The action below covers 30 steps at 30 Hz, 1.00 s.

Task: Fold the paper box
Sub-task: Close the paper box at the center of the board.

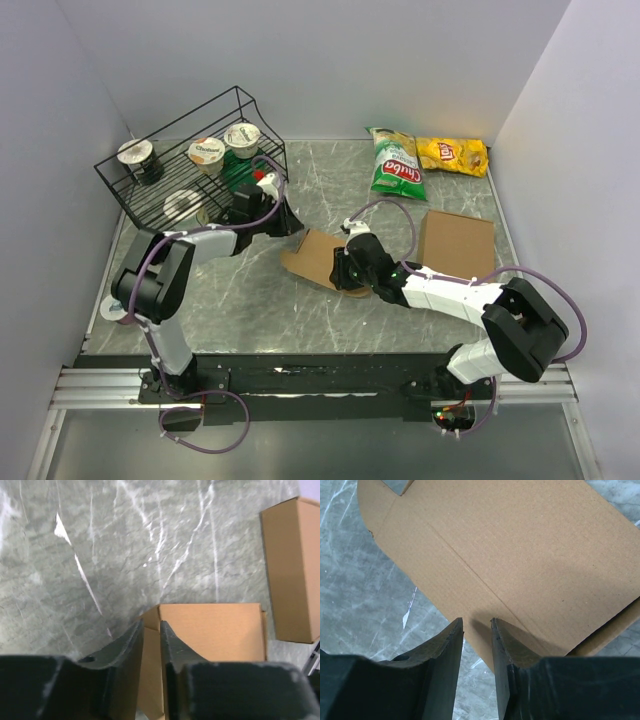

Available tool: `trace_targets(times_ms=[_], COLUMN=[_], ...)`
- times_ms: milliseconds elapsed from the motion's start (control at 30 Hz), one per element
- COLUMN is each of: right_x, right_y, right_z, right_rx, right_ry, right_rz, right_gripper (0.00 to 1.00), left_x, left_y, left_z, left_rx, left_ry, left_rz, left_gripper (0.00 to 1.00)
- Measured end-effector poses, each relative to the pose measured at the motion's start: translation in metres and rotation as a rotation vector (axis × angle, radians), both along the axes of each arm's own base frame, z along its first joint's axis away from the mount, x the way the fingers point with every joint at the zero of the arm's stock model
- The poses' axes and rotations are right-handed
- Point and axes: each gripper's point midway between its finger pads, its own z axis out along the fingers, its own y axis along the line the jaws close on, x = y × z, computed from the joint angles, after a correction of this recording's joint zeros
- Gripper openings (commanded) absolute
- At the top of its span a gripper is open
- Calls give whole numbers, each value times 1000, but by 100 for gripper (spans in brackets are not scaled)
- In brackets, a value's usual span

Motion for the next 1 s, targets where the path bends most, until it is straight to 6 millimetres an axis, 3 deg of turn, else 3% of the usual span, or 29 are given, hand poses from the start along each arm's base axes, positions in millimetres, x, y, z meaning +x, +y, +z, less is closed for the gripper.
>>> trace_targets(times_ms=[167, 467, 667, 700, 767, 900, 1000], right_x=[0, 0, 0, -1, -1, -2, -6], right_y=[0, 0, 0, -1, -1, -4, -9], right_z=[0, 0, 0, 0, 0, -3, -8], right_rx=[-1, -4, -5, -6, -7, -27, -53], right_ry=[1, 4, 4, 6, 7, 16, 34], right_rz=[0, 0, 0, 0, 0, -3, -8], right_gripper=[38, 38, 38, 38, 39, 39, 39], left_x=[-1, -1, -9, -8, -7, -13, -19], left_y=[-2, -7, 0, 1, -2, -6, -6], left_z=[-16, -11, -26, -26, -21, -9, -8], left_rx=[2, -34, -32, -38, -63, -128, -154], left_ry=[35, 23, 45, 46, 39, 28, 34], left_rz=[-10, -20, 10, 14, 18, 12, 8], left_gripper=[19, 14, 37, 48, 56, 67, 70])
